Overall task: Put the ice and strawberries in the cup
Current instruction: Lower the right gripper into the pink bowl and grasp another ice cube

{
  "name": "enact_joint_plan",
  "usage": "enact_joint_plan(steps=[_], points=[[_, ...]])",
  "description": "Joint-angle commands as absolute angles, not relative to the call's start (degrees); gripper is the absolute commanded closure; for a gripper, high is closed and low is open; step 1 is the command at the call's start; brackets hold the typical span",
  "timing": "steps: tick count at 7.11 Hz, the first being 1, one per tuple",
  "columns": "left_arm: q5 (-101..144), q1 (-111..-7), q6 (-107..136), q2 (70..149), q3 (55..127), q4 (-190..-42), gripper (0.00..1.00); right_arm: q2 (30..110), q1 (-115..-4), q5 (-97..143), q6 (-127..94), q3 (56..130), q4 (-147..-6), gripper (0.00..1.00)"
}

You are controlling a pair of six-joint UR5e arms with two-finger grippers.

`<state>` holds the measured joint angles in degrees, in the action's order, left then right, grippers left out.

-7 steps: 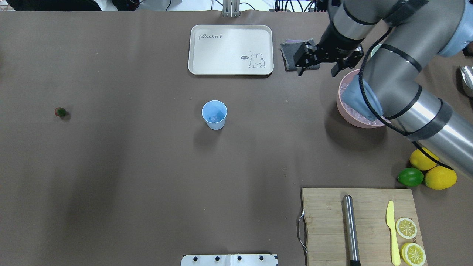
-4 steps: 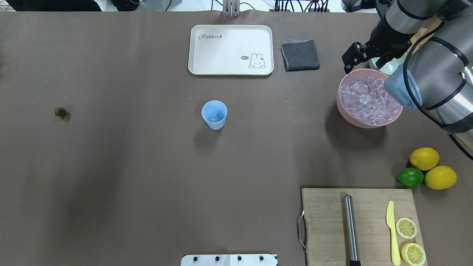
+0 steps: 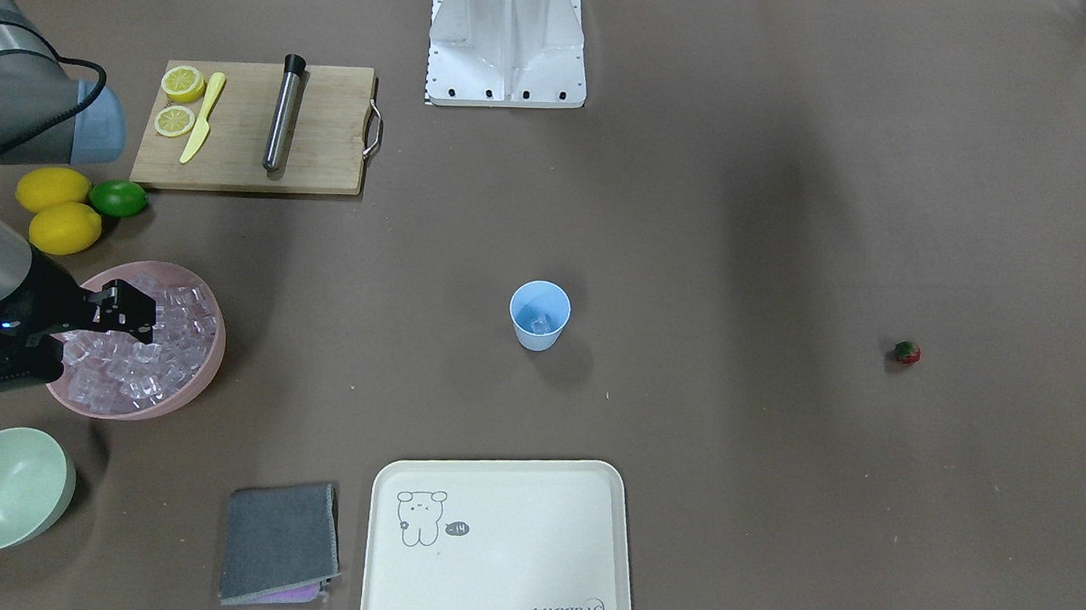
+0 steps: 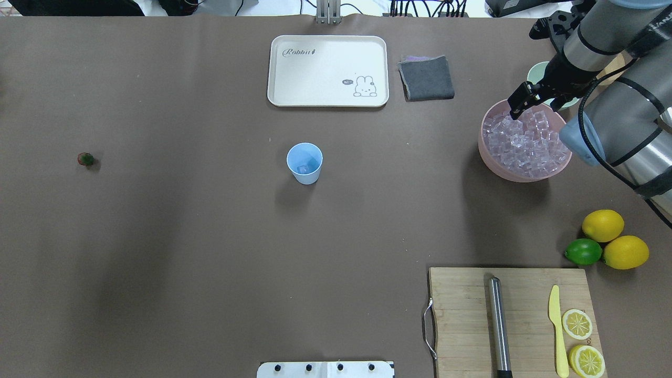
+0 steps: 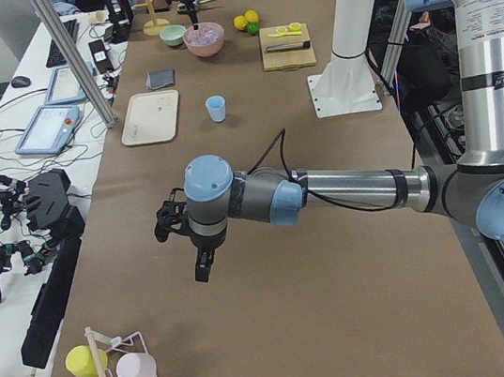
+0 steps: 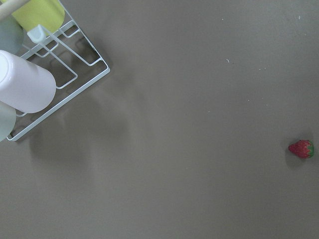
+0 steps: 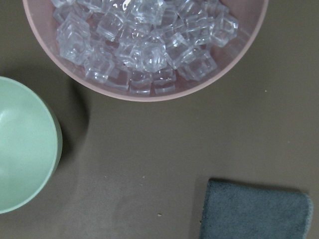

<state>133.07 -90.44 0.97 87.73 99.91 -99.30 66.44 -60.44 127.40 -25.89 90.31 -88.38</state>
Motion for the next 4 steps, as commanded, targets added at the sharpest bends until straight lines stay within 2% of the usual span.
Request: enact_joint_plan(steps=[1,4], points=[[133.0,-90.4,1.0,88.0,99.8,-99.2,0.02,66.5,-57.8,127.1,-28.5,88.9,-86.7,0.01],[133.1,-90.4,1.0,88.1,99.8,-99.2,0.02,67.3,-55.3,126.5,-29.8,88.6,-86.7,0.02]])
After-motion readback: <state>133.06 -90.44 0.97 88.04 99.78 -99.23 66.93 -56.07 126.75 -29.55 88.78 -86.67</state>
